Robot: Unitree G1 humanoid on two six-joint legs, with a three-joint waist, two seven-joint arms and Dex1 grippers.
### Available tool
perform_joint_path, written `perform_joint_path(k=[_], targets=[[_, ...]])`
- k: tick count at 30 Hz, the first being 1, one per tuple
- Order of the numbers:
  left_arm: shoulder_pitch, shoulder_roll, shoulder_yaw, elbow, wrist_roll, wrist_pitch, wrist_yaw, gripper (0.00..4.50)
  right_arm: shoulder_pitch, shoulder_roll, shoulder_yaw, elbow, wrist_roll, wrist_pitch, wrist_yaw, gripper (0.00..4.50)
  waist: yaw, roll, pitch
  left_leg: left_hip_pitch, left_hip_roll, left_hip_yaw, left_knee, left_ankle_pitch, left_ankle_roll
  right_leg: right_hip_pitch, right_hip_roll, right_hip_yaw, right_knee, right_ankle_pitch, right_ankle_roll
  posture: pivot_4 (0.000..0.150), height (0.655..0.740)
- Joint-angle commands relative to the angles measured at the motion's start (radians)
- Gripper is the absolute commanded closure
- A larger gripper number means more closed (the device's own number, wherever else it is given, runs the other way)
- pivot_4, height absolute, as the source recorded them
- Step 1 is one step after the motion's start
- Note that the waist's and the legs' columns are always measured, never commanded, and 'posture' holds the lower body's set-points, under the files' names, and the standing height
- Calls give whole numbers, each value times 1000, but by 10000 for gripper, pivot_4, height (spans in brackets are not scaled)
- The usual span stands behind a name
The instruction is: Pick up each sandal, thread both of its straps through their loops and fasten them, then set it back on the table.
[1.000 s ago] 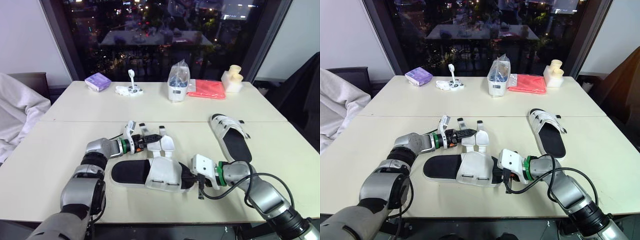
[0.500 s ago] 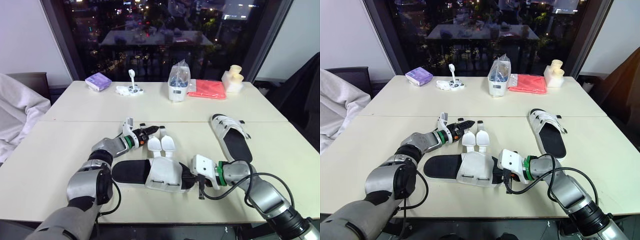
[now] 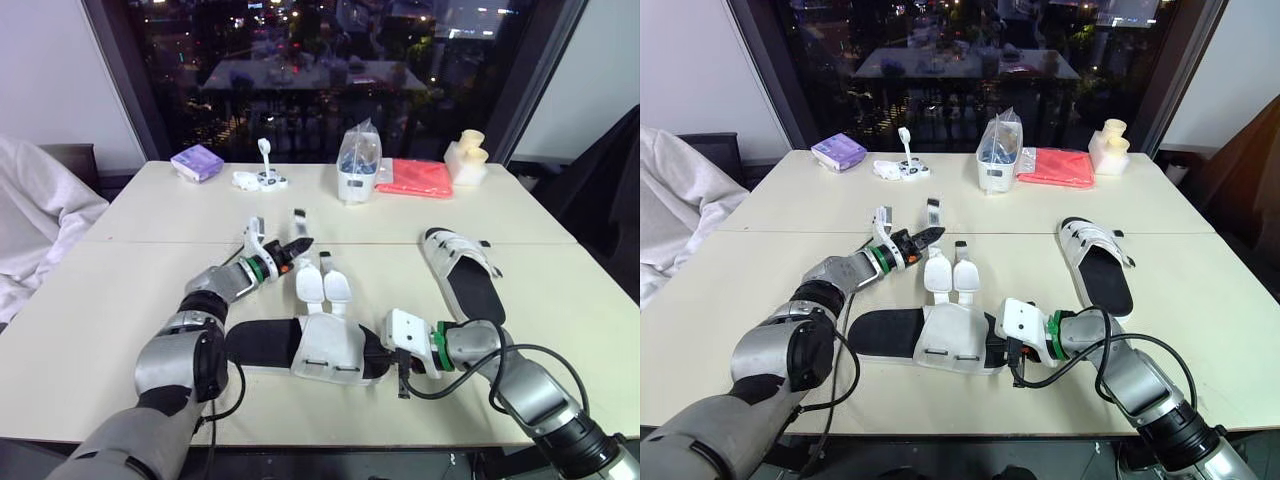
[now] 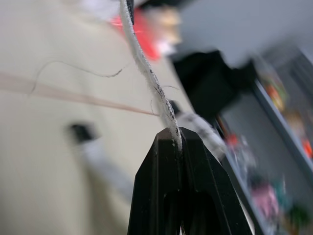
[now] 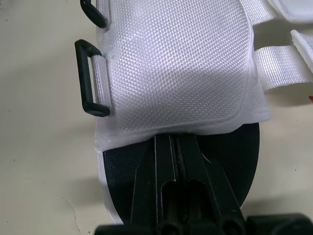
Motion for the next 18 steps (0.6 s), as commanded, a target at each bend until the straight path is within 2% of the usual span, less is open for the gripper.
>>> perform_joint_path(k=[1,5,8,11,18], targets=[[64,26,-138,-276,30,-5,-187,44661,4,-10,13,-2,-4,-5,28,45000,-1,0,0,0,0,0,0,0,0,0,0,0,0,0,0,1500,7400],[205,85,-278,-631,51,-52,-307,44661,0,-12,13,4,-4,-9,38,45000,-2,0,0,0,0,0,-1,0,-1,0,-1,1,0,0,0,1500,7400],[323,177,-400,-840,108,-193,-438,44661,-4,-14,15,13,-6,-17,47,45000,-2,0,0,1,1,0,-1,0,0,0,-1,2,-1,0,0,1500,7400],[382,232,-448,-941,117,-277,-502,44661,-8,-15,17,26,-9,-27,55,45000,1,0,0,1,1,0,-1,-2,3,1,-2,2,-1,0,-1,1500,7400],[446,317,-553,-992,194,-780,-630,44661,-21,-17,22,53,-15,-49,75,45000,-1,1,0,1,1,-1,-2,-2,3,0,-4,2,-2,-1,-2,1500,7400]])
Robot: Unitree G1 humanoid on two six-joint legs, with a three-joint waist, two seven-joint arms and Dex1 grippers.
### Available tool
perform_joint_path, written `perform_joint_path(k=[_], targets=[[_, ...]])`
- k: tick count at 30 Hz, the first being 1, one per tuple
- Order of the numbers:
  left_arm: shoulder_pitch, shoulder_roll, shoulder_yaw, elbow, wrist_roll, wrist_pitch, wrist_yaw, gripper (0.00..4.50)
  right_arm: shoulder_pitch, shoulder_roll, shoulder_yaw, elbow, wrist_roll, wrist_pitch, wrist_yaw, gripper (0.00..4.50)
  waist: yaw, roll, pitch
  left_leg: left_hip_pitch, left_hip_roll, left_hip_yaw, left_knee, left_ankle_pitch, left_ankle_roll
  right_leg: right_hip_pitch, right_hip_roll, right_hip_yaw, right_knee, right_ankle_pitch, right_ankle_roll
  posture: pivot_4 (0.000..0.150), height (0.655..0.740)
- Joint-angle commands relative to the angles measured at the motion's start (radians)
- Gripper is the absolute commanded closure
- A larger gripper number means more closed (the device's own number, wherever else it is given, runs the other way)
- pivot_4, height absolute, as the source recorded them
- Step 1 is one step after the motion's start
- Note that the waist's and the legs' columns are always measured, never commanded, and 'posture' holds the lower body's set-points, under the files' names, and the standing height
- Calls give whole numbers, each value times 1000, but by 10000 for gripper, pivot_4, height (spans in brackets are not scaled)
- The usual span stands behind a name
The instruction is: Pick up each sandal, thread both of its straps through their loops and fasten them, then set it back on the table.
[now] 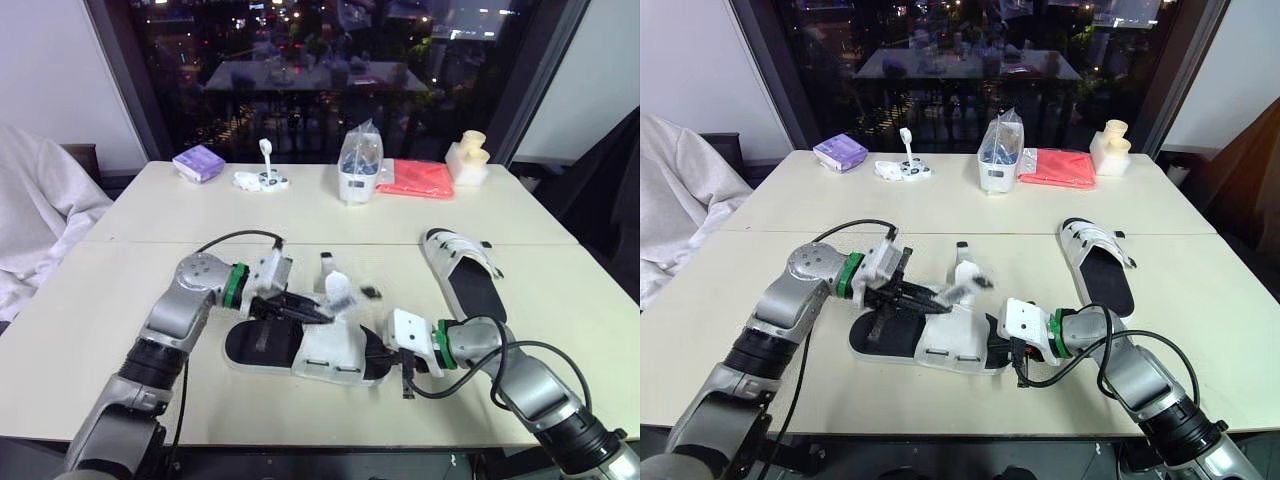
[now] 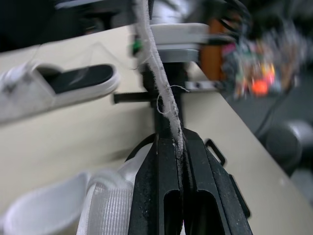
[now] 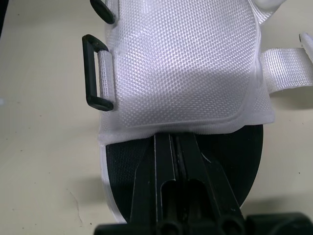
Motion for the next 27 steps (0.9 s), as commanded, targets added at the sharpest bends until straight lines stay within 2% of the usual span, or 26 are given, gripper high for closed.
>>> perform_joint_path(k=[1,5,9,12,16,19,20,24,27], targets=[[3,60,-68,-18,9,-289,-51,44661,-2,-7,21,16,-14,-11,28,45000,-1,0,0,0,0,0,0,0,0,0,0,0,0,0,0,1500,7400],[-14,136,-174,18,-16,-530,-53,44661,-7,-9,22,30,-17,-22,38,45000,-1,0,0,0,0,0,-1,0,0,0,-1,0,-1,0,-1,1500,7400],[-36,174,-246,61,-25,-695,-53,44661,-12,-10,22,42,-25,-29,47,45000,-1,0,0,0,0,0,-1,0,0,0,-1,0,-1,-1,-2,1500,7400],[-44,191,-278,85,-23,-779,-53,36254,-16,-8,20,50,-27,-33,52,45000,-1,0,0,0,0,0,-1,0,0,0,-1,0,-1,-1,-2,1500,7400],[-30,221,-290,84,-10,-861,-53,18322,-19,-9,18,58,-28,-38,58,45000,-1,1,0,0,0,0,-1,0,1,0,-1,-1,-1,0,-1,1500,7400],[-10,243,-273,73,-11,-870,-53,3187,-23,-8,18,66,-30,-42,63,45000,-1,1,0,0,0,0,-1,0,1,0,-1,-1,-1,0,0,1500,7400],[-5,250,-266,70,-10,-865,-51,884,-24,-7,18,68,-30,-44,64,45000,0,1,0,0,0,0,-1,0,1,0,-1,-1,-1,0,-1,1500,7400],[15,300,-225,67,14,-773,-18,884,-29,-2,21,79,-34,-52,66,45000,-1,1,0,0,0,0,-1,0,1,0,0,-1,-1,0,0,1500,7400],[81,373,-174,-18,-43,-549,23,884,-33,1,22,86,-34,-56,68,45000,-2,1,0,0,0,0,-1,-1,2,0,1,-1,-1,0,0,1500,7400]])
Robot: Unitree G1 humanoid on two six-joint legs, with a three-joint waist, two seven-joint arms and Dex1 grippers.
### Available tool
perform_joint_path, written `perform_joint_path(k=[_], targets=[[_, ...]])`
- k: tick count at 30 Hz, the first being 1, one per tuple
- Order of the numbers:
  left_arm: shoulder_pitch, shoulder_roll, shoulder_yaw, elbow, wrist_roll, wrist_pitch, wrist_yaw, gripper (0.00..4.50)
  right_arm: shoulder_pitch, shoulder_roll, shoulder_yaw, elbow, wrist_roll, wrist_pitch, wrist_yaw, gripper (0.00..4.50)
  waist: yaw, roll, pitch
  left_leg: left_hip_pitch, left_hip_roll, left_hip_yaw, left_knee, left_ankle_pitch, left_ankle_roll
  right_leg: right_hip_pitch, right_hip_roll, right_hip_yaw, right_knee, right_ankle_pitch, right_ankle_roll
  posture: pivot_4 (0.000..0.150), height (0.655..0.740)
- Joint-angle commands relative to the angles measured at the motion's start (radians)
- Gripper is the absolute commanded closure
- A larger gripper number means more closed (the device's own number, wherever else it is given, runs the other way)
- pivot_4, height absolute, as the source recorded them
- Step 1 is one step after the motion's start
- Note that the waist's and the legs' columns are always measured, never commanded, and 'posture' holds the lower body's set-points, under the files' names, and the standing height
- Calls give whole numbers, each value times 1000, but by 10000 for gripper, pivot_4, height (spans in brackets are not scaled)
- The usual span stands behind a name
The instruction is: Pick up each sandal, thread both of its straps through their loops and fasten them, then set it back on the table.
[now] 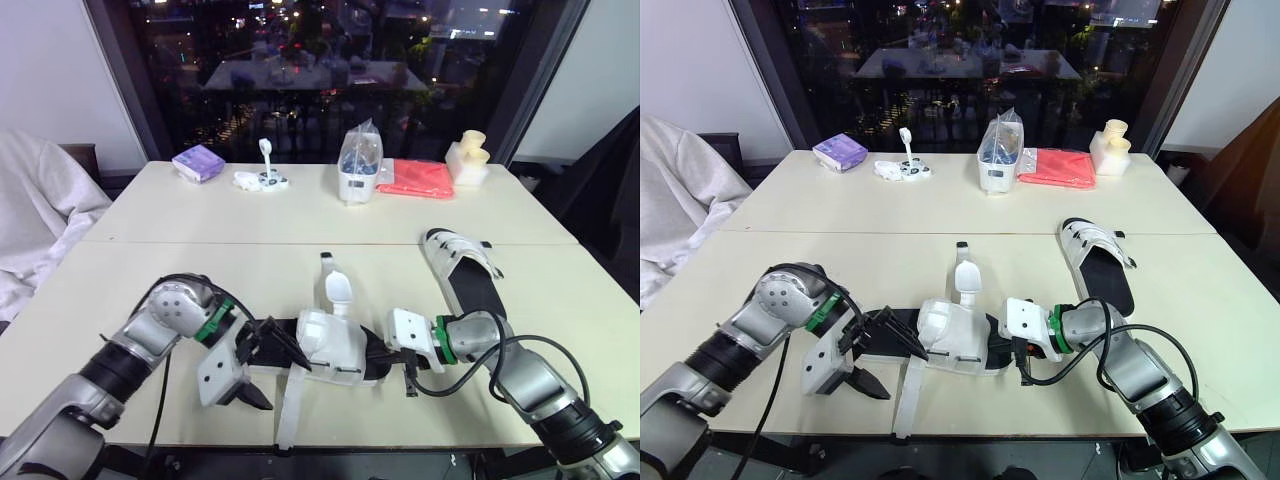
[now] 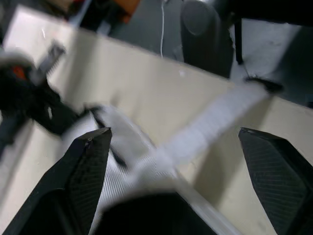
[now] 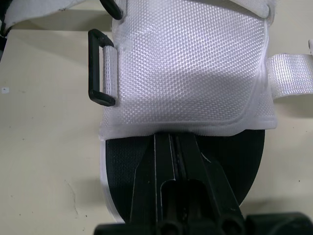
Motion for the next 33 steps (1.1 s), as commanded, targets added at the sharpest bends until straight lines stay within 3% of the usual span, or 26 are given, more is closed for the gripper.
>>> perform_joint_path(k=[1,5,9,15,28,31,33], targets=[[72,76,78,-134,-126,330,71,884,4,-3,14,31,-18,3,9,45000,0,0,0,0,0,0,0,0,0,0,0,0,0,0,0,1500,7400],[190,178,131,-309,-334,840,148,884,-3,1,14,45,-20,-4,12,45000,0,0,0,0,0,0,0,0,0,1,0,0,0,0,1,1500,7400],[255,176,162,-404,-428,1128,247,884,-9,2,14,53,-21,-8,15,45000,2,0,0,3,0,-1,0,0,0,4,1,-1,0,0,1,1500,7400],[282,101,169,-436,-456,1377,367,884,-9,2,12,46,-20,-3,18,45000,2,0,0,5,0,-1,0,0,0,5,1,0,1,0,1,1500,7400],[329,-5,194,-475,-461,1564,441,884,-7,3,11,29,-19,13,15,45000,1,0,0,5,0,-1,-1,0,0,5,-1,0,0,-1,-2,1500,7400],[338,-21,199,-479,-459,1580,452,9600,-8,5,12,30,-21,14,13,45000,1,0,0,5,0,-1,-1,0,0,5,-2,0,0,-2,-3,1500,7400],[348,-37,205,-481,-460,1589,467,19053,-7,6,13,29,-21,14,12,45000,0,0,0,5,0,-1,-1,0,0,5,-2,0,0,-2,-3,1500,7400]])
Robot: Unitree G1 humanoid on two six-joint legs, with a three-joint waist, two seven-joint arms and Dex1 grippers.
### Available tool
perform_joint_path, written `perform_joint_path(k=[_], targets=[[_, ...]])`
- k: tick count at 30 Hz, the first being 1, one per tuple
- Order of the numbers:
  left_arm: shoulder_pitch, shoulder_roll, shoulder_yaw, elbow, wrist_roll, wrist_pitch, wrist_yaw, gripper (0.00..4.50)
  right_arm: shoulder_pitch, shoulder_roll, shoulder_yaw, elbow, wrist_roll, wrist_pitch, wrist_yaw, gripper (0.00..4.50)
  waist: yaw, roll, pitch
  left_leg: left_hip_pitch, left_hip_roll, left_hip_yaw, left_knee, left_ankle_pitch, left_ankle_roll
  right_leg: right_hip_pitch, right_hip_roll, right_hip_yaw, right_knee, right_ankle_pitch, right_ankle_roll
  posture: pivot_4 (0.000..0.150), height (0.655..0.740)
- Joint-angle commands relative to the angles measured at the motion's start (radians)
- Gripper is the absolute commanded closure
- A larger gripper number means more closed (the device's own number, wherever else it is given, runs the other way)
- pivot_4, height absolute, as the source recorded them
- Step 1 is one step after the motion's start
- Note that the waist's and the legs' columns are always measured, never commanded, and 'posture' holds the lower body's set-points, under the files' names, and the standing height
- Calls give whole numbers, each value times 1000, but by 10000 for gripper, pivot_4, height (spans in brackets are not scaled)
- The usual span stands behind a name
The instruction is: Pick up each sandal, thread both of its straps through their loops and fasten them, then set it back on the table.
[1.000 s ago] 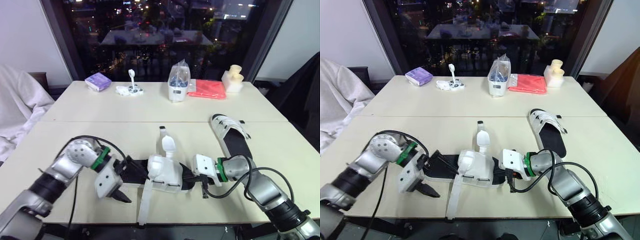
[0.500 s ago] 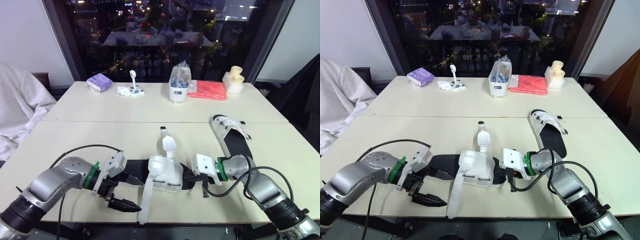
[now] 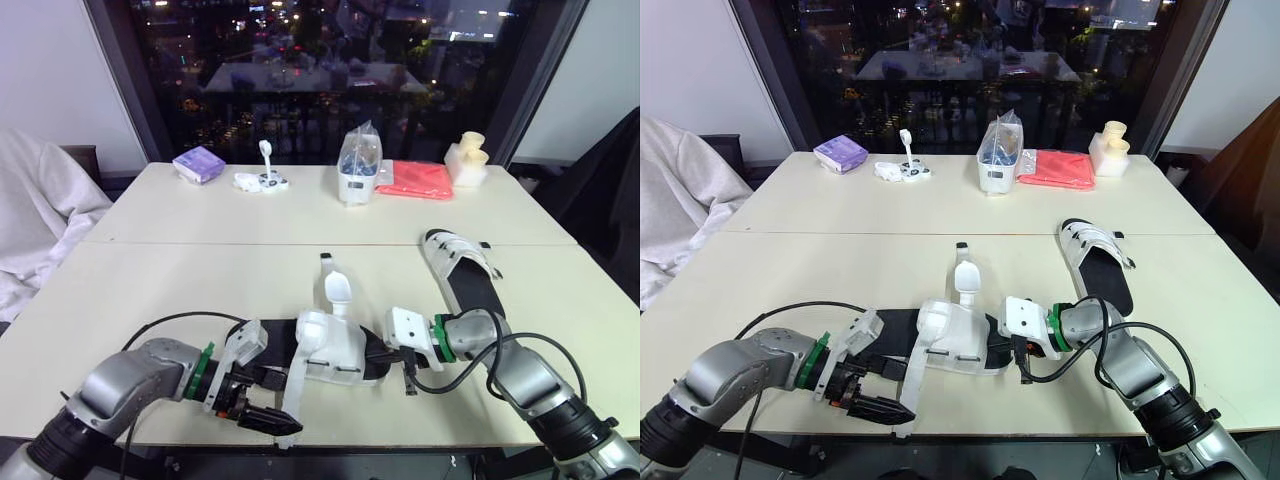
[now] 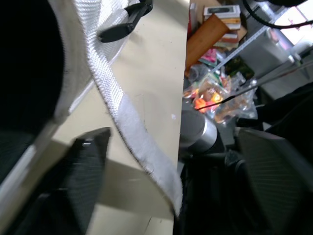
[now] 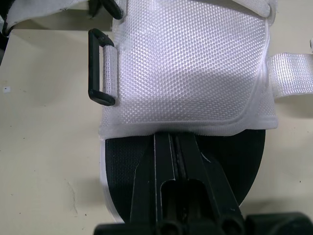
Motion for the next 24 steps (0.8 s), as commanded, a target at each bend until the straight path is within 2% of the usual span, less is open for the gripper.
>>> perform_joint_path(k=[1,5,10,14,18,22,24], targets=[[15,-25,40,-36,-17,15,24,24551,5,-1,14,4,-20,14,-2,45000,0,0,0,0,0,0,0,0,0,0,0,0,0,0,0,1500,7400],[16,-72,76,-27,-44,57,64,44301,9,0,16,-2,-20,18,-5,45000,0,0,0,0,0,0,-2,0,0,-1,-1,0,-1,0,-1,1500,7400],[4,-84,105,-19,-65,99,68,44743,10,2,18,-5,-20,21,-6,45000,-1,0,0,0,0,0,-5,1,-2,-1,-1,0,-2,0,-1,1500,7400],[-36,-63,147,8,-147,165,0,44743,11,3,18,-5,-21,21,-9,45000,-1,0,0,1,0,0,-7,1,-3,-2,-1,0,-3,0,-2,1500,7400],[-150,-48,196,104,-219,220,-97,44743,9,5,20,-2,-24,18,-11,45000,-1,0,0,1,0,0,-9,2,-3,-2,-1,0,-4,0,-2,1500,7400],[-225,-61,186,168,-190,205,-128,44743,7,4,19,1,-26,15,-11,45000,-2,0,0,1,0,0,-9,2,-4,-1,-1,0,-4,0,-2,1500,7400],[-302,-105,182,264,-145,168,-110,44743,4,4,17,4,-27,14,-12,45000,-1,0,0,1,0,0,-10,2,-4,-1,-1,0,-5,0,-2,1500,7400]])
